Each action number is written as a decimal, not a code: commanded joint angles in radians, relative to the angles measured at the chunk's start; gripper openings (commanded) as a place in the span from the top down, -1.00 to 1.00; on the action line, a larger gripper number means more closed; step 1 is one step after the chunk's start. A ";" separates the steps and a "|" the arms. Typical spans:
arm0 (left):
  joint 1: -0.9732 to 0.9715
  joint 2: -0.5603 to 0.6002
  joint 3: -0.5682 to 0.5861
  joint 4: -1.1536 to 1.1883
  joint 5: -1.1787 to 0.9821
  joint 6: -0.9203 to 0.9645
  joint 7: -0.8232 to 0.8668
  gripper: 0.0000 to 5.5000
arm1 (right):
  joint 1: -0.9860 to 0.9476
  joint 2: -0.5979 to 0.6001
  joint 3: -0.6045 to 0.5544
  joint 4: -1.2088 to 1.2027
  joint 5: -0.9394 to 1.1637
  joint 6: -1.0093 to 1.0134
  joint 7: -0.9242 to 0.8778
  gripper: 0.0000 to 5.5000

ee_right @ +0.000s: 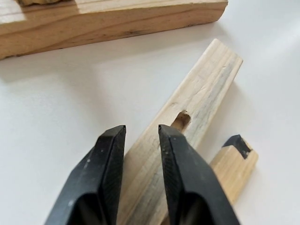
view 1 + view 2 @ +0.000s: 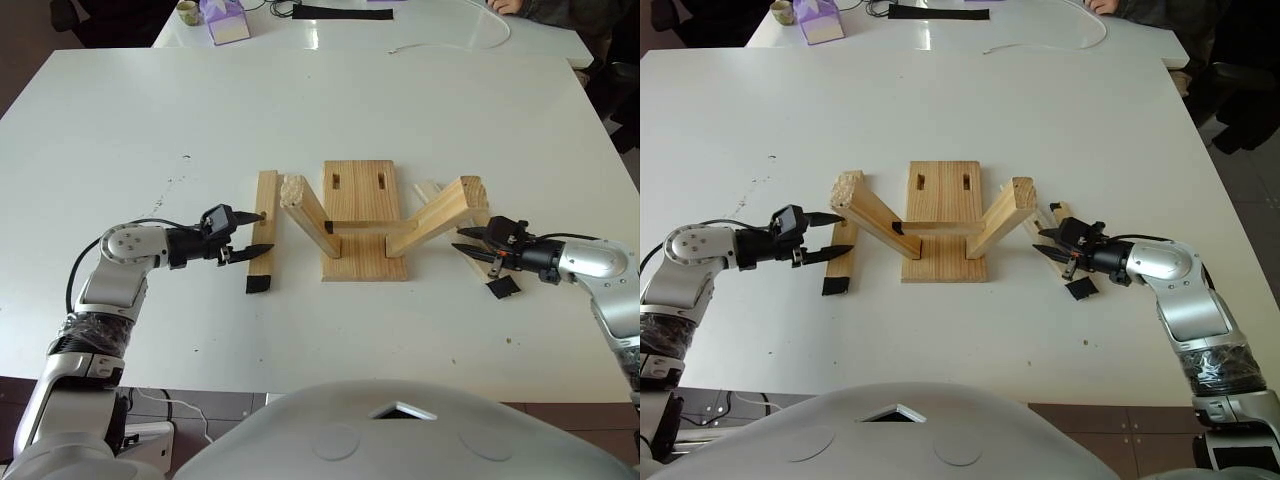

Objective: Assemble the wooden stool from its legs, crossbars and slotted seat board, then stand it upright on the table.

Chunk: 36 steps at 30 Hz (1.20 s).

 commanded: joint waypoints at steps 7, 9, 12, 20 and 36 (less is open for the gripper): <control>-0.073 -0.051 0.042 -0.250 -0.124 0.258 0.043 -0.13 | 0.058 -0.015 0.001 -0.176 0.017 0.104 0.001 0.53; -0.098 -0.072 0.054 -0.334 -0.182 0.338 0.065 -0.13 | 0.058 -0.026 -0.004 -0.215 0.025 0.119 0.015 0.53; -0.123 -0.088 0.055 -0.413 -0.223 0.415 0.087 -0.13 | 0.066 -0.046 -0.016 -0.256 0.030 0.128 0.040 0.53; -0.074 -0.138 -0.075 -0.500 -0.154 0.428 0.106 -0.13 | 0.079 -0.066 0.084 -0.325 0.023 0.097 0.144 0.53; -0.069 -0.186 -0.125 -0.589 -0.182 0.502 0.131 -0.13 | -0.299 0.130 0.194 0.160 -0.136 0.018 0.024 0.53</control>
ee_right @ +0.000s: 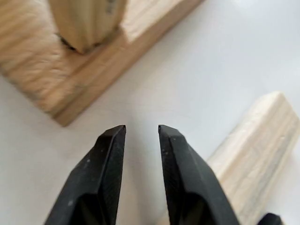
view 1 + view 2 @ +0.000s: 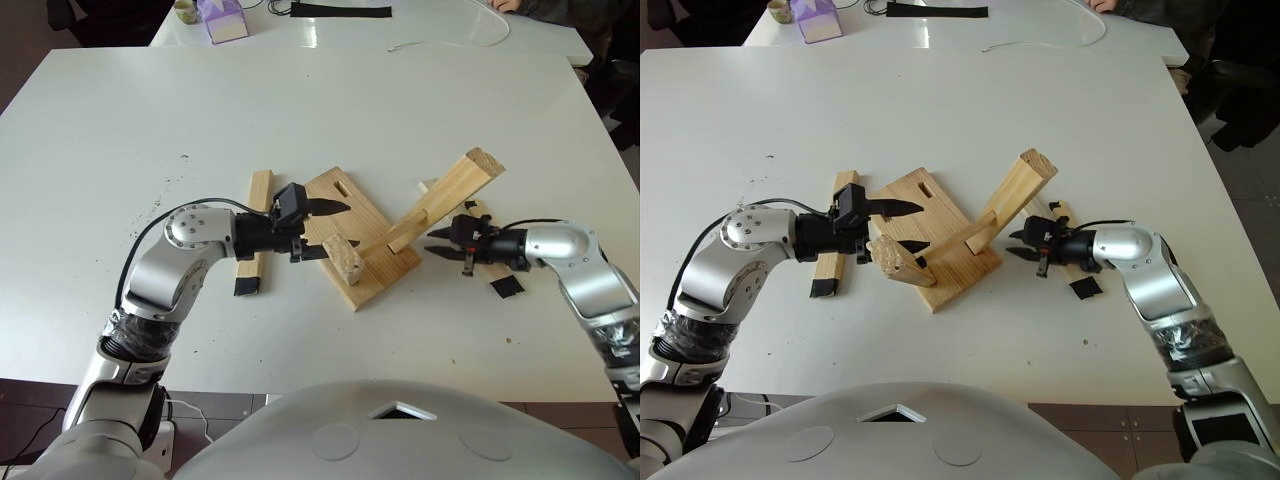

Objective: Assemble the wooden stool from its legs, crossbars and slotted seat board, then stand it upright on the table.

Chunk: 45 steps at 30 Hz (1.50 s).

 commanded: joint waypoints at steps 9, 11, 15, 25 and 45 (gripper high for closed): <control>-0.043 0.023 0.069 0.068 0.004 0.008 0.020 -0.13 | 0.177 -0.108 -0.120 -0.239 0.075 0.049 0.058 0.45; -0.021 0.037 0.071 0.073 0.031 -0.013 0.021 -0.13 | 0.265 -0.151 -0.164 -0.340 0.115 0.068 0.086 0.34; -0.022 0.039 0.050 0.130 0.104 -0.085 0.033 -0.13 | 0.351 -0.160 -0.181 -0.468 0.141 0.119 0.069 0.24; 0.049 0.110 -0.059 0.022 0.111 -0.124 -0.138 -0.13 | 0.333 -0.033 0.007 -0.508 0.114 0.246 -0.025 0.24; -0.072 -0.045 -0.154 0.083 0.164 -0.095 -0.074 -0.13 | -0.085 0.205 0.029 0.067 0.026 0.162 -0.186 0.24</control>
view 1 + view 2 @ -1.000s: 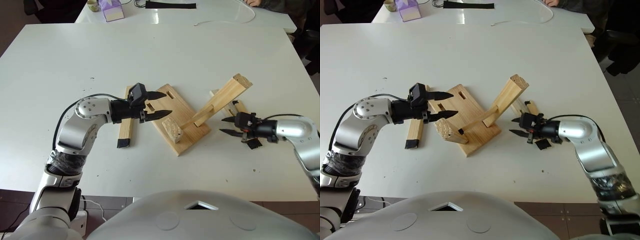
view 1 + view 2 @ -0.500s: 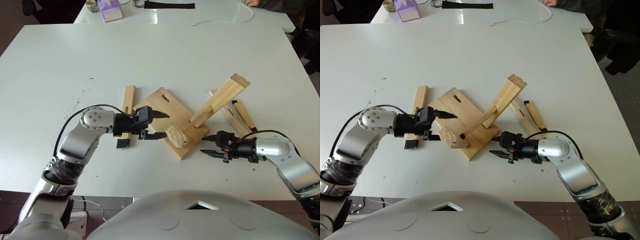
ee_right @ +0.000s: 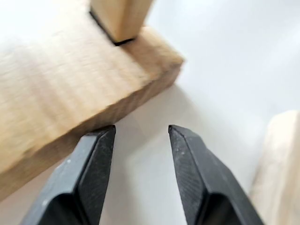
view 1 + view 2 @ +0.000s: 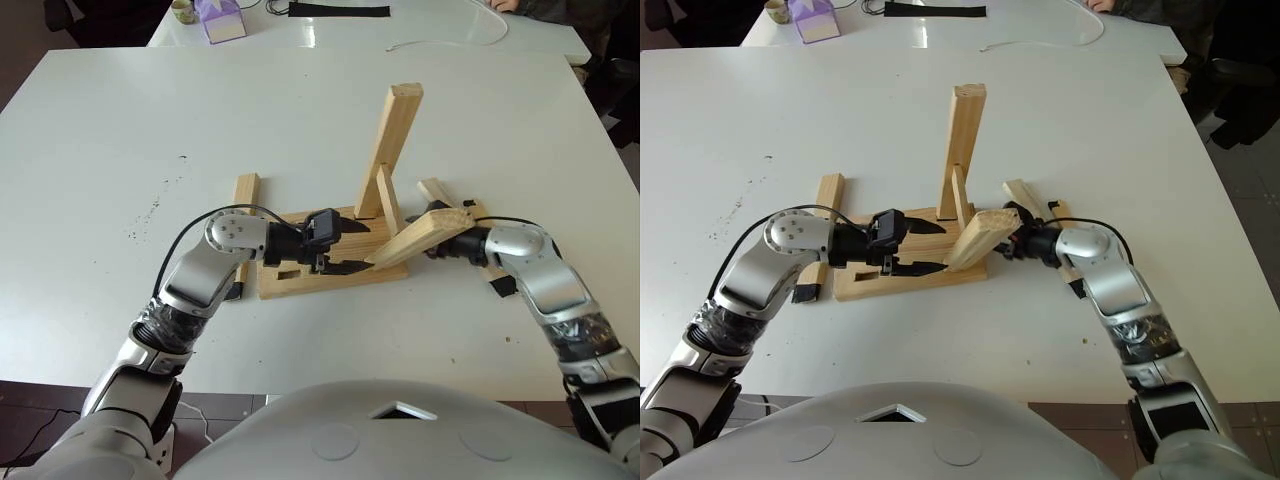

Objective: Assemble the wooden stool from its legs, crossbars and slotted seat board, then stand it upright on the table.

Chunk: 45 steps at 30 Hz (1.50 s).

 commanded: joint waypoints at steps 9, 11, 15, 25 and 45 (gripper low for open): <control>-0.110 0.155 0.320 0.035 -0.182 0.090 -0.037 -0.13 | 0.304 -0.151 -0.255 -0.353 0.059 0.035 -0.009 0.24; -0.179 0.127 0.326 0.137 -0.128 0.054 0.021 -0.13 | 0.440 -0.213 -0.268 -0.501 0.101 0.022 0.065 0.24; -0.306 0.054 0.239 0.470 0.081 -0.130 0.151 -0.13 | 0.584 -0.288 -0.238 -0.657 0.173 0.016 0.180 0.24; -0.393 0.082 -0.030 1.100 0.541 -0.819 0.234 -0.13 | 0.427 -0.140 0.026 -0.503 0.071 0.096 0.073 0.24; -0.144 0.097 0.023 0.571 0.269 -0.630 -0.046 -0.13 | 0.205 0.060 0.037 -0.241 -0.004 0.124 -0.173 0.24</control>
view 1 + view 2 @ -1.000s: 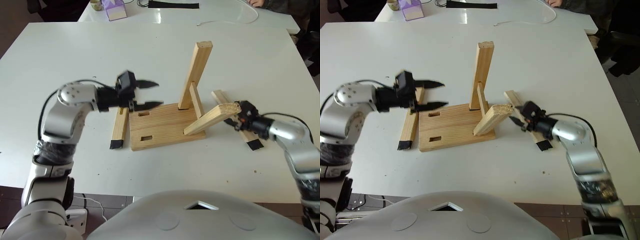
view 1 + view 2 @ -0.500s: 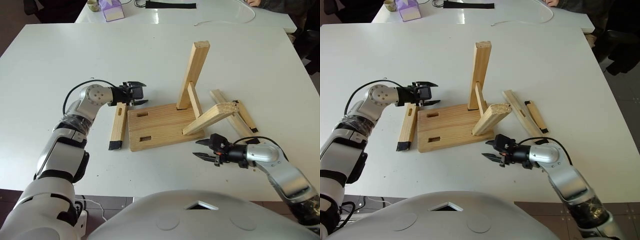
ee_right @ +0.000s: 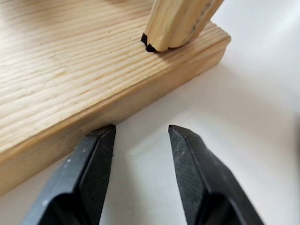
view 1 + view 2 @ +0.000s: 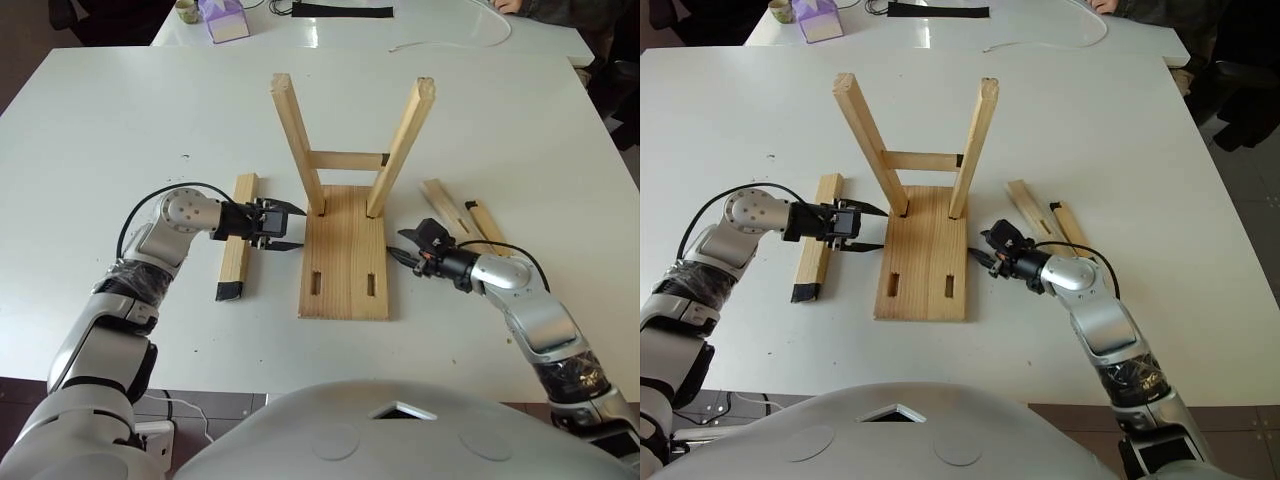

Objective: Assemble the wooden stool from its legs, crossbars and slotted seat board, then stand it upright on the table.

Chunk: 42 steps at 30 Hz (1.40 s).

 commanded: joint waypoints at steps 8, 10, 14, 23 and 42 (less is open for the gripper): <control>0.091 -0.091 0.038 -0.141 -0.035 0.140 0.102 -0.13 | -0.003 -0.030 0.024 -0.017 -0.009 0.001 0.047 0.24; 0.111 -0.085 0.054 -0.151 -0.035 0.149 0.110 -0.13 | -0.001 -0.041 0.028 -0.029 -0.007 -0.002 0.061 0.24; 0.168 -0.059 0.085 -0.201 -0.047 0.166 0.112 -0.13 | -0.002 -0.051 0.007 -0.036 -0.005 -0.005 0.066 0.24; 0.292 -0.014 0.290 -0.512 -0.234 0.370 0.179 -0.13 | 0.152 -0.156 -0.182 -0.300 0.062 0.056 0.083 0.24; 0.414 -0.136 0.293 -0.677 -0.214 0.518 0.434 -0.13 | 0.202 -0.094 -0.410 -0.057 0.046 0.075 -0.101 0.24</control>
